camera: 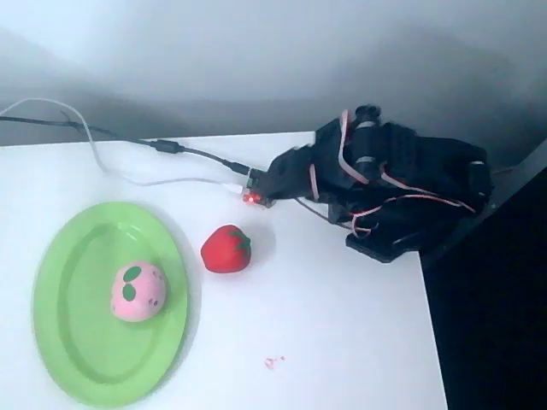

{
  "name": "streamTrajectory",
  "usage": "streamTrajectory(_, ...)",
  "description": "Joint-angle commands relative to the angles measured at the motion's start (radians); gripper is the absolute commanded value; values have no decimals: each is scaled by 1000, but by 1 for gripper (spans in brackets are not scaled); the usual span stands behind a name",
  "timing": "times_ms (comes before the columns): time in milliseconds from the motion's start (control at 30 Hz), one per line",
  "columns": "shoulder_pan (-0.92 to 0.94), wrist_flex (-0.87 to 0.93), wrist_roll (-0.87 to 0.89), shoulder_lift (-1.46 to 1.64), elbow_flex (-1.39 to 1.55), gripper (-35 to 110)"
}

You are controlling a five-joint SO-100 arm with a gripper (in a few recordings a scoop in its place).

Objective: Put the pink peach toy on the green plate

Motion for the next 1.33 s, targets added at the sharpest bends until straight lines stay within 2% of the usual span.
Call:
streamTrajectory(0,-72,2,61,94,163,0)
streamTrajectory(167,-129,-2,17,103,181,0)
streamTrajectory(267,-153,6,-91,101,186,0)
streamTrajectory(1300,-190,6,-87,101,186,0)
